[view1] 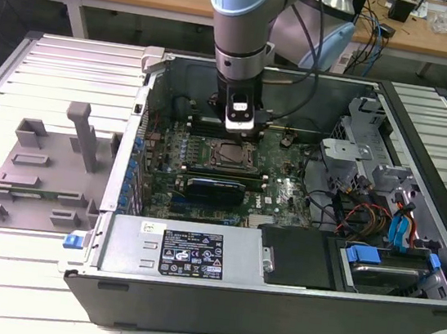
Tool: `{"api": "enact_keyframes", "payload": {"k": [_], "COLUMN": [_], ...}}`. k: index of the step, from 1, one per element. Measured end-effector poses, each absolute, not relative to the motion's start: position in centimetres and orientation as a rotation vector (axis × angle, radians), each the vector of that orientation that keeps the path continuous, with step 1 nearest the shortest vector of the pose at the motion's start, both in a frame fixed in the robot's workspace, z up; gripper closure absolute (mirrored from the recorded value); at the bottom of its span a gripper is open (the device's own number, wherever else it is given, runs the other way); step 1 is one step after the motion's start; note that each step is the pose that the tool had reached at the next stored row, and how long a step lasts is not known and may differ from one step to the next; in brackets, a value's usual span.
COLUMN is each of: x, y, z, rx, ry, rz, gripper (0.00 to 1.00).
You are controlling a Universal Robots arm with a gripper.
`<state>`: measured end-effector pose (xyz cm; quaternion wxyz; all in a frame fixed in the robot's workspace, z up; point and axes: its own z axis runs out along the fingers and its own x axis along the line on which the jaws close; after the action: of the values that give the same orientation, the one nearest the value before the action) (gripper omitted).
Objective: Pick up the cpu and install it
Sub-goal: 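Install the first cpu locking lever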
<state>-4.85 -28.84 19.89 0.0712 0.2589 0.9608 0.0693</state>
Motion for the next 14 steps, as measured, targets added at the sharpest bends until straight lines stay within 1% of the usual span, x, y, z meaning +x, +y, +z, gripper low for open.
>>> {"api": "enact_keyframes", "payload": {"k": [7,10,14], "x": [-4.7,-4.7,-4.7], "y": [-28.8,-28.8,-28.8], "z": [20.0,20.8,20.9], "rx": [0.779,0.779,0.778], "ry": [2.89,2.889,2.888], "rz": [0.218,0.211,0.197], "gripper": [0.89,0.89,0.89]}}
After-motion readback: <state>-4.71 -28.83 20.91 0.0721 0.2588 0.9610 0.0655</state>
